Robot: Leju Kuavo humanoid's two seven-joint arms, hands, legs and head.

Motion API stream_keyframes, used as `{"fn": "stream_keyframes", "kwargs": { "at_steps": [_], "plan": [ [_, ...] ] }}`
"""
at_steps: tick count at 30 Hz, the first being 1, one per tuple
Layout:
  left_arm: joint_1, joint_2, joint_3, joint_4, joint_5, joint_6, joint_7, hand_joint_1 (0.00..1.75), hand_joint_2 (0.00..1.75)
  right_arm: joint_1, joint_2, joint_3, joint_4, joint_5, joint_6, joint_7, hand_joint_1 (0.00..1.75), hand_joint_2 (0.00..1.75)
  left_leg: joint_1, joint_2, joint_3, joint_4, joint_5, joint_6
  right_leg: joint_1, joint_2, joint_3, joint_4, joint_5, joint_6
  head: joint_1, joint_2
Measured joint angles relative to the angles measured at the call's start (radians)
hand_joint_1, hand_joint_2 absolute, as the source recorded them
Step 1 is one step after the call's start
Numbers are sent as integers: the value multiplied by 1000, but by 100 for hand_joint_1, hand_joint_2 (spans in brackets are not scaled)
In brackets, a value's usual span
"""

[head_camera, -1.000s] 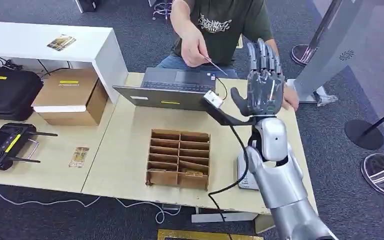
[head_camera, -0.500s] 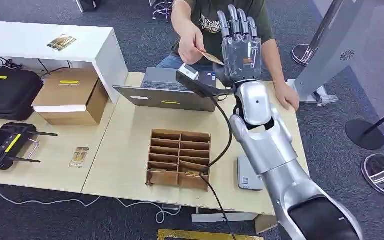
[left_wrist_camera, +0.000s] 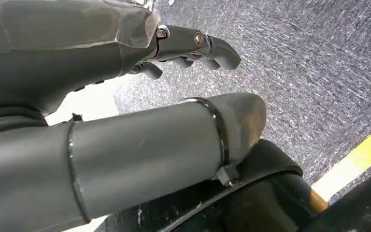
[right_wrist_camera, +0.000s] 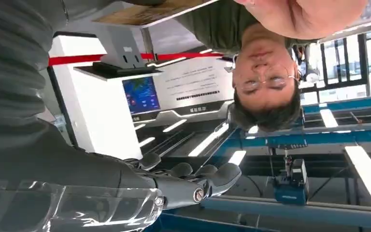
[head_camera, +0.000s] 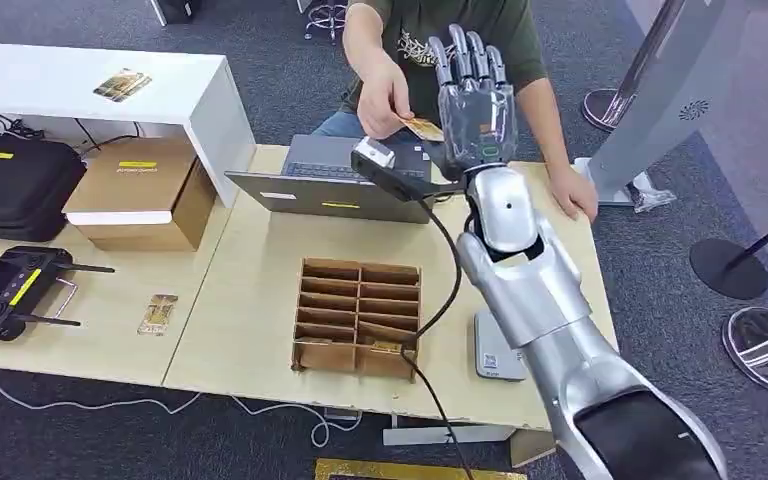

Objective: Pass the card to the sensor for recognition and then transmit it.

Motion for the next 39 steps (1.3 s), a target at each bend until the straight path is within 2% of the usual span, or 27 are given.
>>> {"fn": "stream_keyframes", "kwargs": {
  "at_steps": [8,9,10,11,12,35,38,39],
  "plan": [
    [1,0,-3,0,0,0,0,0,0,1,-13,1,2,-3,-17,5,0,175,0,0,0,0,0,0,0,0,0,0,0,0,0,0],
    [1,0,-6,0,0,0,0,0,0,1,-16,1,2,-4,-18,5,12,175,0,0,0,0,0,0,0,0,0,0,0,0,0,0],
    [1,0,-7,0,0,0,0,0,0,2,-16,1,2,-4,-19,5,54,175,0,0,0,0,0,0,0,0,0,0,0,0,0,0],
    [2,0,-9,0,0,0,0,0,0,2,-20,1,2,-5,-20,6,159,175,0,0,0,0,0,0,0,0,0,0,0,0,0,0],
    [2,0,-10,0,0,0,0,0,0,3,-21,1,2,-6,-20,7,175,175,0,0,0,0,0,0,0,0,0,0,0,0,0,0],
    [4,0,-15,0,11,-2,-2,0,0,11,-31,1,2,6,-32,4,175,175,0,0,0,0,0,0,0,0,0,0,0,0,0,0],
    [-1,10,-15,0,21,-58,-48,0,0,11,-27,2,2,16,-23,11,175,175,0,0,0,0,0,0,0,0,0,0,0,0,0,0],
    [-1,12,-15,0,21,-54,-46,0,0,10,-26,2,2,19,-21,12,175,175,0,0,0,0,0,0,0,0,0,0,0,0,0,0]
  ]
}}
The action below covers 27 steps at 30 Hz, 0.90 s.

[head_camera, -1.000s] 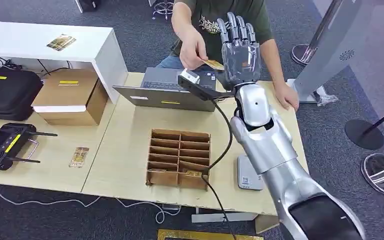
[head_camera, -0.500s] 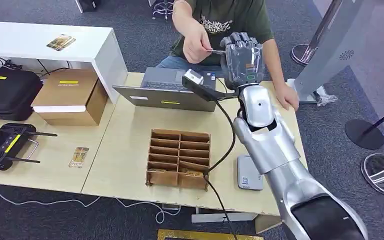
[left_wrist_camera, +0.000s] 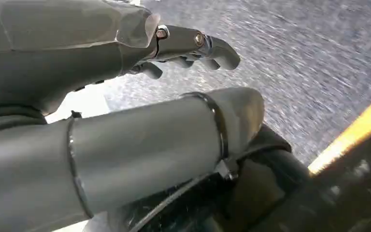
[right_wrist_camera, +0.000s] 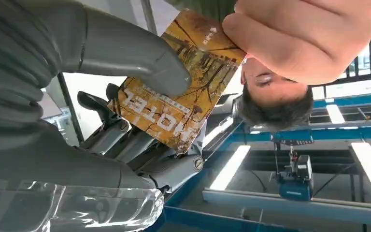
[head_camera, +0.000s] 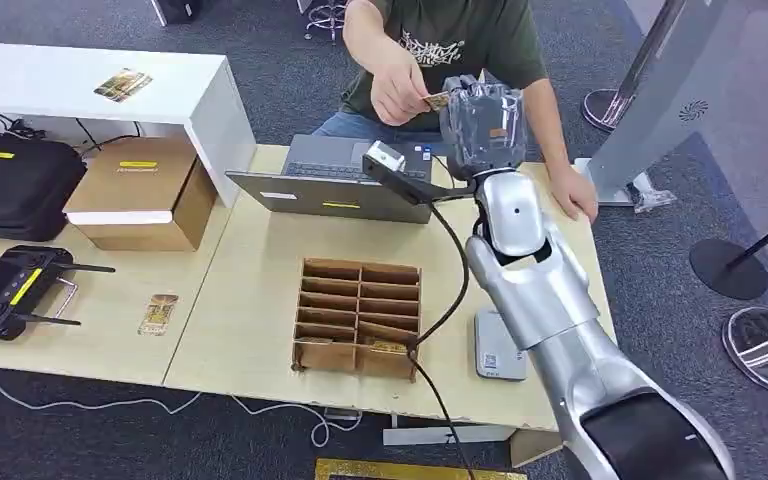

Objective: Pass the card to the sensor for recognition and then transmit it.

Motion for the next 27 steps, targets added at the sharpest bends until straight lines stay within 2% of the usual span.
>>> {"fn": "stream_keyframes", "kwargs": {
  "at_steps": [5,8,13,16,20,24,27],
  "plan": [
    [8,-1,0,0,2,47,33,0,0,0,2,1,0,-11,3,-2,175,175,0,0,0,0,0,0,0,0,0,0,0,0,0,0],
    [3,5,0,0,16,6,0,0,0,-1,11,-1,0,-80,53,-11,175,175,0,0,0,0,0,0,0,0,0,0,0,0,0,0],
    [1,18,0,0,32,-10,-5,0,0,-6,50,-71,0,-394,207,-55,175,175,0,0,0,0,0,0,0,0,0,0,0,0,0,0],
    [1,21,0,0,35,-7,-5,0,0,-8,59,-107,-1,-493,251,-61,175,175,0,0,0,0,0,0,0,0,0,0,0,0,0,0],
    [2,23,0,0,34,5,3,0,0,-11,60,-126,-1,-572,275,-61,175,175,0,0,0,0,0,0,0,0,0,0,0,0,0,0],
    [8,14,0,0,28,60,39,0,0,-10,58,-135,-1,-629,283,-63,175,175,0,0,0,1,0,0,0,0,0,0,0,0,0,0],
    [12,5,0,0,27,72,46,0,0,-10,49,-135,-1,-657,278,-62,175,175,0,0,0,1,0,0,0,0,-1,0,0,0,0,0]
  ]
}}
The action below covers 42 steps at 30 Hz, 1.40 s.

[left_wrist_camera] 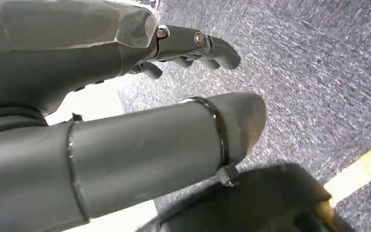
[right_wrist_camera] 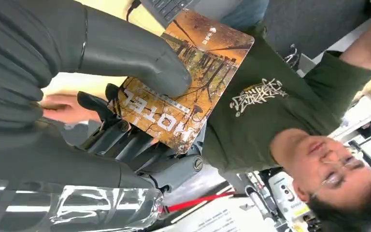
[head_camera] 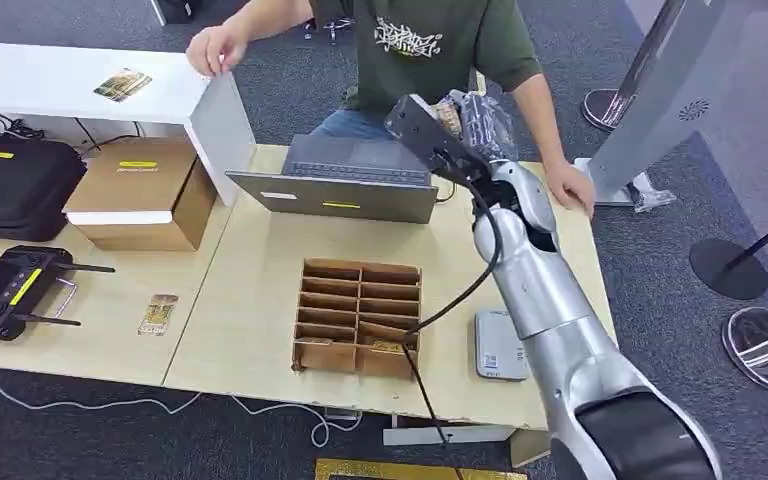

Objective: Pass the card to the sensor for recognition and then transmit it.

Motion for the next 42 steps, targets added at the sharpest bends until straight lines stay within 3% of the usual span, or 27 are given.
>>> {"fn": "stream_keyframes", "kwargs": {
  "at_steps": [13,28,42],
  "plan": [
    [5,-3,0,0,-11,4,0,0,0,93,-77,-20,-60,-64,-80,26,175,175,0,0,0,0,0,0,0,0,0,0,0,0,0,0],
    [36,-2,3,0,28,49,-11,0,0,296,-173,-156,-247,-81,-163,19,175,175,0,0,0,1,-2,1,0,0,0,0,-1,1,0,0],
    [42,-3,34,0,45,57,-15,0,0,473,-190,-251,-315,-106,-182,-2,175,175,0,-1,0,1,-3,1,0,-1,1,0,-2,2,0,0]
  ]
}}
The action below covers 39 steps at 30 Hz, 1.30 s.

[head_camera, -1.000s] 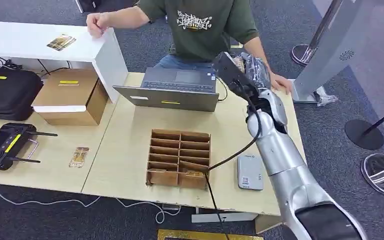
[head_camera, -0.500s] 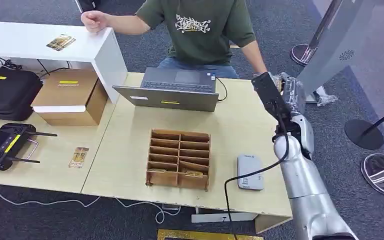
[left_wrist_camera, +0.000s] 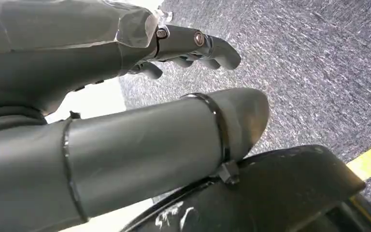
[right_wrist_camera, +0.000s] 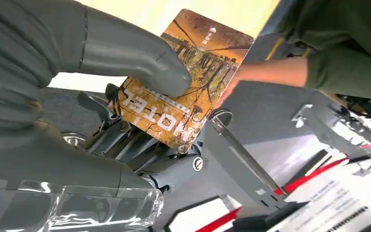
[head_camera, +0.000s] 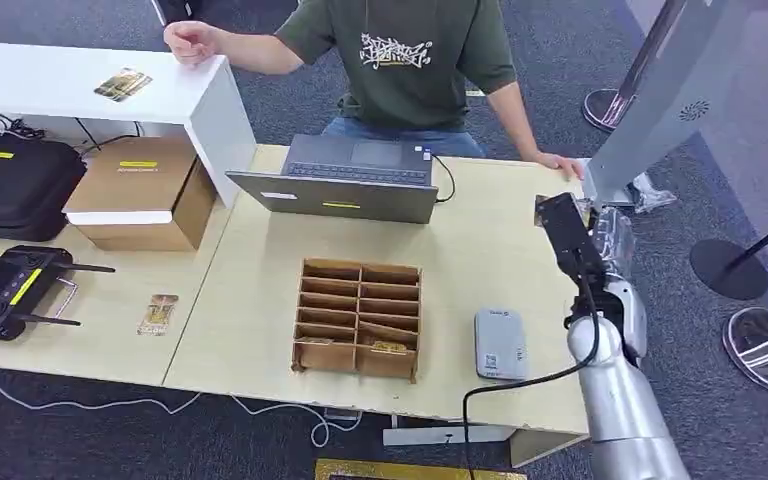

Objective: Pass the card to the sensor for recognition and then transmit it.

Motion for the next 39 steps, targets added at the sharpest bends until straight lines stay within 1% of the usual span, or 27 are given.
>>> {"fn": "stream_keyframes", "kwargs": {
  "at_steps": [7,11,17,31,39],
  "plan": [
    [1,-3,14,0,-3,2,3,0,0,96,7,-47,-45,-5,1,3,175,175,0,0,0,0,-1,1,0,0,0,0,-1,0,0,0],
    [2,-4,18,0,-5,5,6,0,0,140,12,-68,-61,2,25,22,175,175,0,0,0,0,-2,0,0,0,0,0,-1,0,0,0],
    [3,-5,26,0,-5,5,9,0,0,196,21,-89,-73,14,47,34,175,175,0,0,0,0,-2,0,0,0,0,0,-2,0,0,0],
    [4,-8,42,0,-6,5,9,0,0,265,33,-92,-71,42,92,72,175,175,0,0,0,0,-2,-1,0,0,0,0,-2,-1,0,0],
    [4,-9,50,0,-7,2,12,0,0,282,45,-92,-57,42,104,76,175,175,0,0,0,0,-2,-1,0,0,0,0,-3,-1,0,0]
  ]
}}
